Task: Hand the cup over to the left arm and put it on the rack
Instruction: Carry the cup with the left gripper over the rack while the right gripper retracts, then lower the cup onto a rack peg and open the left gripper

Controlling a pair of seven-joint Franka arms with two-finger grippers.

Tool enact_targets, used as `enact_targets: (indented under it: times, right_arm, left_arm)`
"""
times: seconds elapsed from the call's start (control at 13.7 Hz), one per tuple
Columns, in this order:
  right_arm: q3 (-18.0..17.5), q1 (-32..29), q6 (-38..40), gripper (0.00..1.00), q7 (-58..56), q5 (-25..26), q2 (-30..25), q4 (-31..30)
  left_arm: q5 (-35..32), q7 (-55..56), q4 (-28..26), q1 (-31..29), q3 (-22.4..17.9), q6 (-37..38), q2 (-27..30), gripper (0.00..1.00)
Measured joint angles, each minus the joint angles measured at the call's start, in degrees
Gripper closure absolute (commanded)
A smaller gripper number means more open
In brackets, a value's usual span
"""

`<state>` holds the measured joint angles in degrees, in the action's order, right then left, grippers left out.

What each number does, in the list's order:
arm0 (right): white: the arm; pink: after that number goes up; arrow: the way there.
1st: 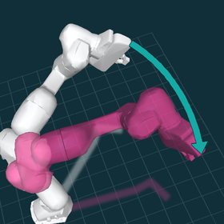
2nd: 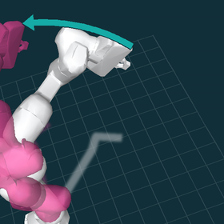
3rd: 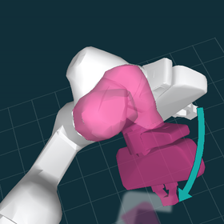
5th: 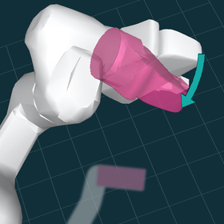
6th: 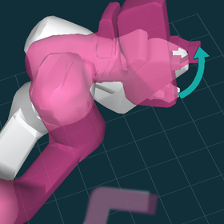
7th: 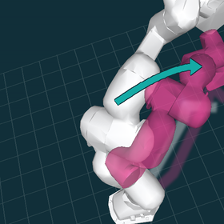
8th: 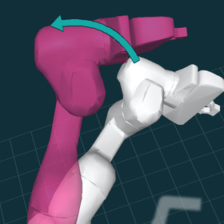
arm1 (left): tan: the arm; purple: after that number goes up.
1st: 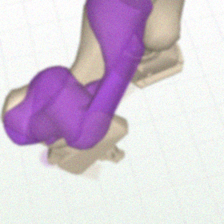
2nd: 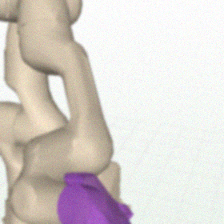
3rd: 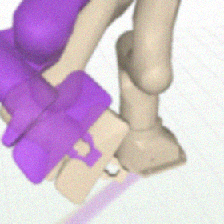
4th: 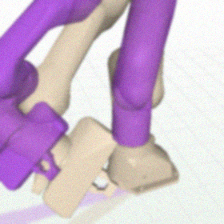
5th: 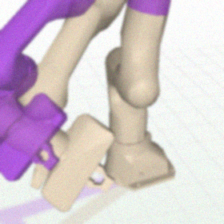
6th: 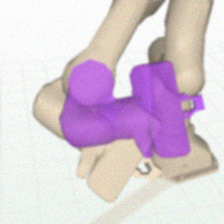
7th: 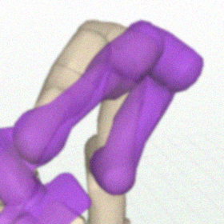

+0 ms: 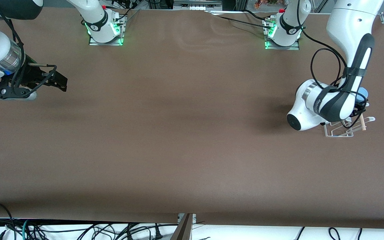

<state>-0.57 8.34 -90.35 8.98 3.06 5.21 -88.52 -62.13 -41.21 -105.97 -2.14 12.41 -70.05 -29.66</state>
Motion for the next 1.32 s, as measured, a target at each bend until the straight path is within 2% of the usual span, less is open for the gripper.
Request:
enact_targets:
  times: [0.29, 0.8, 0.95, 1.02, 1.1, 1.32]
  right_arm:
    - [-0.01, -1.47, 2.16, 0.00, -2.40, 0.01, -0.93, -1.15]
    - [-0.03, -2.38, 2.40, 0.00, -3.10, 0.01, -1.37, -1.68]
    - [-0.04, -2.79, 2.81, 0.00, -3.20, 0.01, -1.54, -1.68]
    - [-0.04, -2.99, 3.40, 0.00, -3.34, 0.01, -1.73, -1.68]
    - [-0.04, -3.11, 3.74, 0.00, -3.76, 0.00, -2.01, -1.68]
    - [-0.81, -3.16, 3.87, 0.00, -5.56, 0.00, -2.80, -1.68]
  left_arm:
    - [-0.01, 3.46, -2.48, -0.71, 0.07, -2.06, -0.13, 0.90]
    - [-1.87, 4.59, -3.22, -0.70, 0.24, -4.26, -0.78, 0.90]
    - [-1.88, 5.09, -3.23, -0.72, 0.24, -4.62, -1.19, 0.83]
    - [-1.88, 5.31, -3.23, -0.76, 0.23, -4.81, -1.46, 0.44]
    - [-1.88, 5.55, -3.24, -0.79, 0.23, -4.98, -1.72, 0.00]
    - [-1.89, 5.76, -3.24, -0.84, 0.22, -5.09, -1.87, 0.00]
